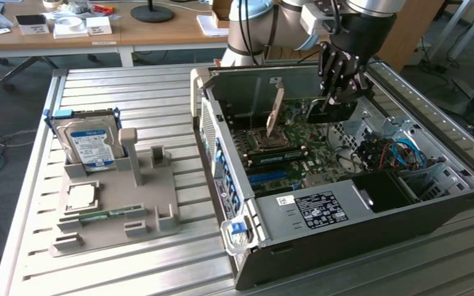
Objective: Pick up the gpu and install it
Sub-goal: 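Insert the gpu into the slot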
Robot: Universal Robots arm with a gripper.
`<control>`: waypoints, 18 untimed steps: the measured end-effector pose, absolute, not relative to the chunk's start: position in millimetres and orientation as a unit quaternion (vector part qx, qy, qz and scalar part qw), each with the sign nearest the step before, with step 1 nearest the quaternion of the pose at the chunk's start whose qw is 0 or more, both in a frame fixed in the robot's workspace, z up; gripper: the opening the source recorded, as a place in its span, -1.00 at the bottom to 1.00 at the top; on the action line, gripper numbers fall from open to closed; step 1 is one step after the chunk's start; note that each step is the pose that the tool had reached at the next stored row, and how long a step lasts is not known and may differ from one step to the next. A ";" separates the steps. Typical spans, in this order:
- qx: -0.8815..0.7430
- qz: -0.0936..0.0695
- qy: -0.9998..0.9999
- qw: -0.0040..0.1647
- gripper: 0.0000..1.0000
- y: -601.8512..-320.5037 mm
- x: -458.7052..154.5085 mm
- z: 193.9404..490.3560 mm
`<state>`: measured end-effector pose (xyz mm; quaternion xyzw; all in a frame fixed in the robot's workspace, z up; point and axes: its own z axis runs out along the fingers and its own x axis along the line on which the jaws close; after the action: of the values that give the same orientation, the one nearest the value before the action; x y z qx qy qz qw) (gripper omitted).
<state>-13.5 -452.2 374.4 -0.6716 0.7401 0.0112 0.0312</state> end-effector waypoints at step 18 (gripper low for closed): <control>-0.672 0.013 0.740 0.026 -0.47 -452.4 -13.4 370.0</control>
<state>-13.4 -452.4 370.0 -0.6716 0.7403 0.0133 0.0256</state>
